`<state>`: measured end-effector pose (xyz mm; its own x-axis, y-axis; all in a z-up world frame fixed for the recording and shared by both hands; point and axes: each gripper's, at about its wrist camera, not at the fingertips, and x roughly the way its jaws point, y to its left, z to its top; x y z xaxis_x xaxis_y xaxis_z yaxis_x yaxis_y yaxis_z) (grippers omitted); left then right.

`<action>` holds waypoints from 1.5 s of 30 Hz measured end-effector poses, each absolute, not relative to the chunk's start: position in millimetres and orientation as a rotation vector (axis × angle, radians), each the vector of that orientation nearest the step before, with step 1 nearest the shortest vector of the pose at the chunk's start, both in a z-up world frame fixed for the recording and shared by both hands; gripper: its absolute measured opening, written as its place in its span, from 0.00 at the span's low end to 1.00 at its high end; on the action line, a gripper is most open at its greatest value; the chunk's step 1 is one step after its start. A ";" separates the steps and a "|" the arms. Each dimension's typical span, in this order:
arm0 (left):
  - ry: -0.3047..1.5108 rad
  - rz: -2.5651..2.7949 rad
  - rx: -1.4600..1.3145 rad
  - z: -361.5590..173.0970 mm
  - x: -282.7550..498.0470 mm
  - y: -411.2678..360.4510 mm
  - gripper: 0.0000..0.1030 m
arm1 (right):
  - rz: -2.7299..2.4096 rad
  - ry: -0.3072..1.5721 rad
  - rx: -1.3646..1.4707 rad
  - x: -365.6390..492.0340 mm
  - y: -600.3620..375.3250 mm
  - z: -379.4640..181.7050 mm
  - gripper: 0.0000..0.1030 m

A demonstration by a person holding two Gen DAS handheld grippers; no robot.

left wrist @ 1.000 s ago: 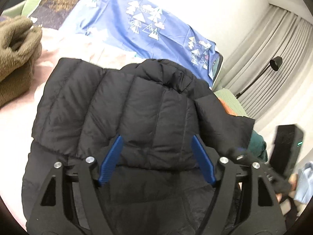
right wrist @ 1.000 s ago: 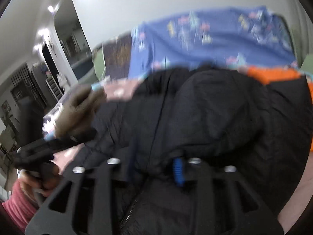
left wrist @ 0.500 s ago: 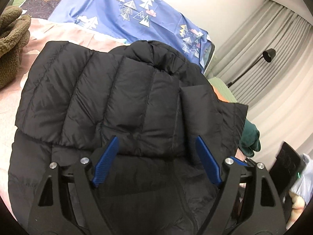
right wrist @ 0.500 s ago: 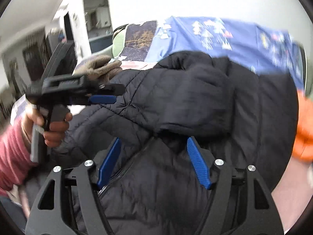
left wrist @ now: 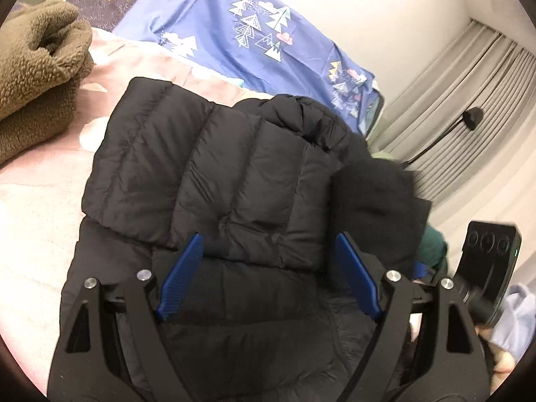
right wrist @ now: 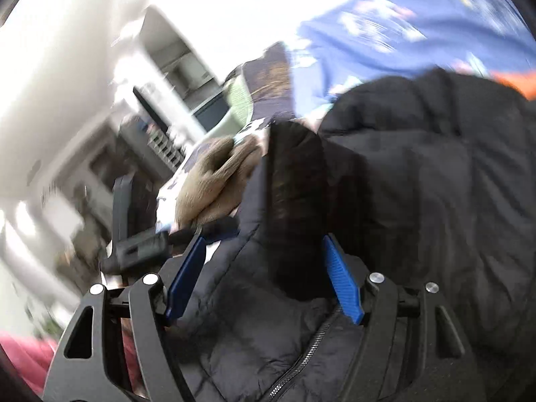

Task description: Fold large clothes

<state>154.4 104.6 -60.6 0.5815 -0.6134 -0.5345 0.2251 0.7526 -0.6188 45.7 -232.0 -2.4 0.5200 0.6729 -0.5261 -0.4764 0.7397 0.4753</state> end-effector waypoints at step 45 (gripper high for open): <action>0.686 -0.283 0.022 -42.3 162.3 71.6 0.55 | -0.086 0.789 -0.031 71.9 -316.6 -54.3 0.68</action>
<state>162.3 71.6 -42.3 0.7373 -0.2501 -0.6276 0.2649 0.9616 -0.0721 71.9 -316.6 -54.3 0.7012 -0.0887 -0.7074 0.0656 0.9960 -0.0599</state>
